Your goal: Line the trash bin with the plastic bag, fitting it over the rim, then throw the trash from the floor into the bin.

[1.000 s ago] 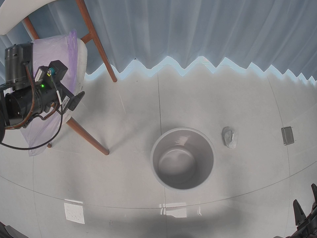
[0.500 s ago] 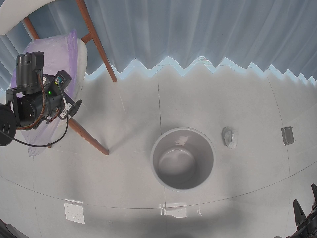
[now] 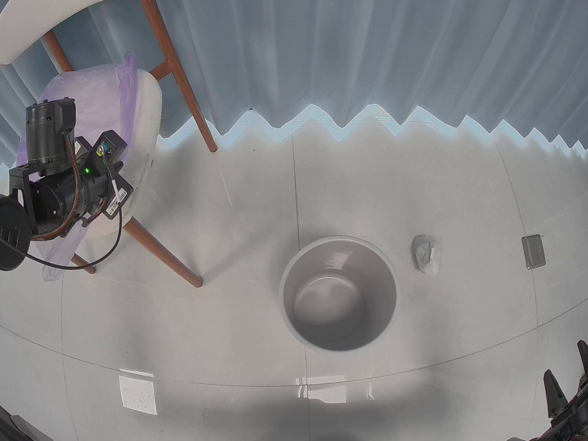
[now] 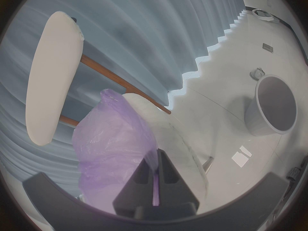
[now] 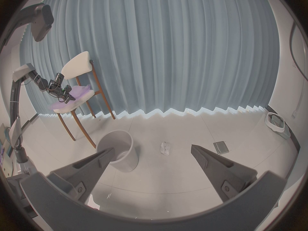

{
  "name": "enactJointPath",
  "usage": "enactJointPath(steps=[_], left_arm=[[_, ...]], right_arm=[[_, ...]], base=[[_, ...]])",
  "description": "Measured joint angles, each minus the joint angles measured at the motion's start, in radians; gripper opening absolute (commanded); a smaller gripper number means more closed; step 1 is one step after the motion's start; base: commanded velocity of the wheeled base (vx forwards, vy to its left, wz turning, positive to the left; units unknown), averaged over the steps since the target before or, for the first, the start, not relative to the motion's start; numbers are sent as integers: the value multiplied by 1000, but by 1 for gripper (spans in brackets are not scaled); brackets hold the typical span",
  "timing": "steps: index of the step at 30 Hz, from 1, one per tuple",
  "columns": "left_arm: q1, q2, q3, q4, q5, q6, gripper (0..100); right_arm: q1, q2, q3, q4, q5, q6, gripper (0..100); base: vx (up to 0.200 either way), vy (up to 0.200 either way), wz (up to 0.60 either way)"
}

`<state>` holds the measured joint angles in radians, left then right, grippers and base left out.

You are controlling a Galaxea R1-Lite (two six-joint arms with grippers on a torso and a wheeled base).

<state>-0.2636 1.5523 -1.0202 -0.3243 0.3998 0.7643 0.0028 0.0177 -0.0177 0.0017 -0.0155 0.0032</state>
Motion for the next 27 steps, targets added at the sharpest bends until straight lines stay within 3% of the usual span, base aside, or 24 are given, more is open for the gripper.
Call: enactJointPath(steps=[6, 10, 13, 19, 23, 27], left_arm=[[-21, -40, 1, 36, -3, -70, 0], [-51, -82, -6, 119, -9, -183, 0], [-99, -122, -18, 194, -38, -320, 0], [-239, -206, -48, 305, -143, -577, 0], [-364, -263, -56, 333, -238, -689, 0], [-498, -326, -35, 344, -286, -783, 0]], right_arm=[[0, 0, 0, 0, 0, 0, 100], [0, 0, 0, 0, 0, 0, 100], [0, 0, 0, 0, 0, 0, 100], [0, 0, 0, 0, 0, 0, 100], [0, 0, 0, 0, 0, 0, 100], [0, 0, 0, 0, 0, 0, 100]], base=[[0, 0, 0], [0, 0, 0], [0, 0, 0], [0, 0, 0], [0, 0, 0], [0, 0, 0]])
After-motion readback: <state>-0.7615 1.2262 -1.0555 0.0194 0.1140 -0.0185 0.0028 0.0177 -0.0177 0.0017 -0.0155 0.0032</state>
